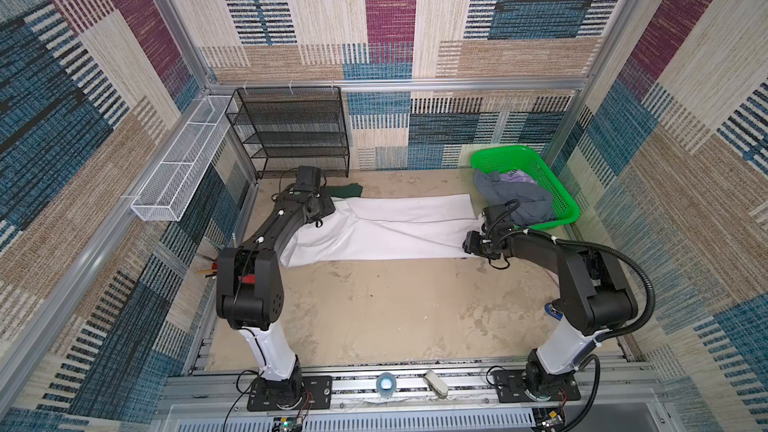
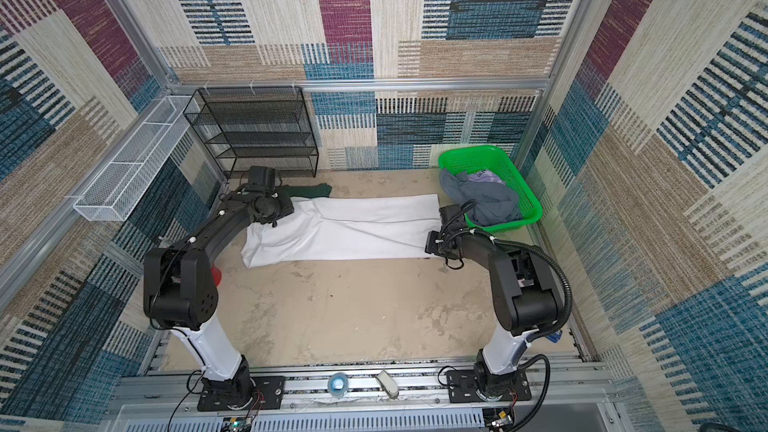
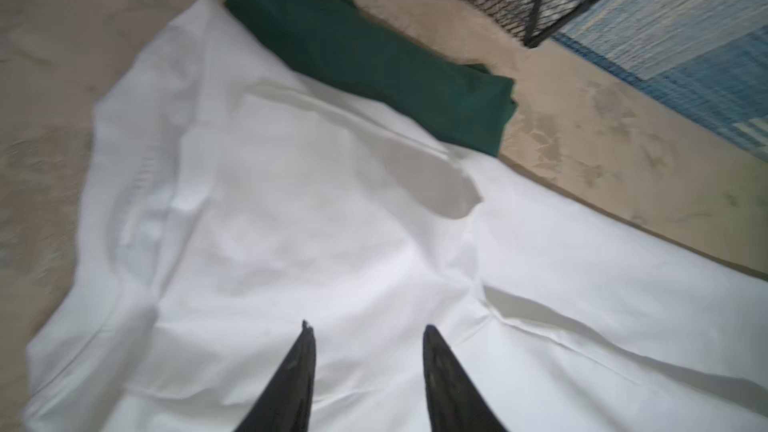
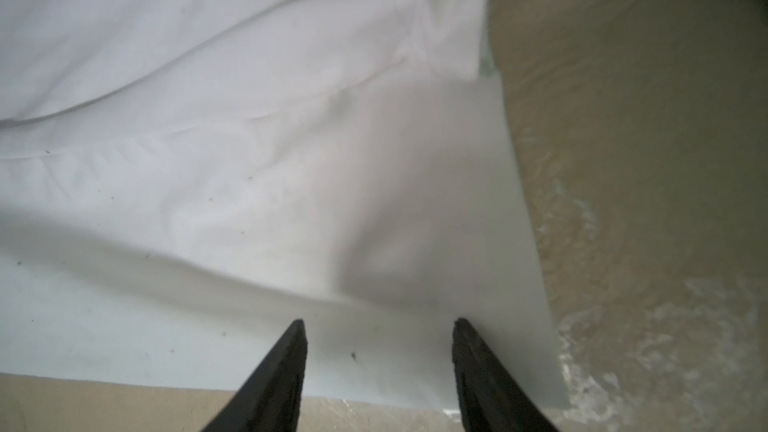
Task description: Fold and stack the t-shirts
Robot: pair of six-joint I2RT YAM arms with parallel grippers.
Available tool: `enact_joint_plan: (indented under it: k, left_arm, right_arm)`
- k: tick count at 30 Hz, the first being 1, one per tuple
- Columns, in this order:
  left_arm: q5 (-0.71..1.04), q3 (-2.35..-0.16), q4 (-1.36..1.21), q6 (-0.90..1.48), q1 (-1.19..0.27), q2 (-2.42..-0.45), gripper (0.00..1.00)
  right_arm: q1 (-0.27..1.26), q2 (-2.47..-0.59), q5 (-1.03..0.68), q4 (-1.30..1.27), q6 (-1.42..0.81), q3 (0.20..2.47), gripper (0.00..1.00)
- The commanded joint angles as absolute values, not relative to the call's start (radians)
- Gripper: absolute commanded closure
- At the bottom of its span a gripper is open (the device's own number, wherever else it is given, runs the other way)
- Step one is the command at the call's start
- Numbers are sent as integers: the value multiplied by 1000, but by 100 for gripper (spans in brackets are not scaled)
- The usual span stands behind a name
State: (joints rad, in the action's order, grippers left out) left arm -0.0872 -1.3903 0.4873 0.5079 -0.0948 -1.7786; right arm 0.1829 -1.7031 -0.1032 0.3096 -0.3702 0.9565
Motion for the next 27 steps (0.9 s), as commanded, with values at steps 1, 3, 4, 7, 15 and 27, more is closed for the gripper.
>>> enact_joint_plan:
  k: [1,3,4,7,15,27]
  left_arm:
    - [-178,-1272,545,514,-49,-1711,54]
    - [-154,-1212,553,520,-12,-1683,53]
    - [-149,-1185,552,519,5,-1672,52]
    - [-143,-1139,547,510,47,-1658,49]
    - [-143,-1167,611,482,91,-1738,47]
    - [-161,-1177,643,505,100,-1735,100]
  right_arm:
    - [184,-1680,-80,328,-368,959,42]
    - [184,-1671,-74,332,-362,951,40]
    - [183,-1662,-72,334,-362,946,40]
    - [181,-1642,-80,327,-364,924,39]
    - [172,-1614,-94,319,-370,886,38]
    - [120,-1676,-131,268,-352,866,38]
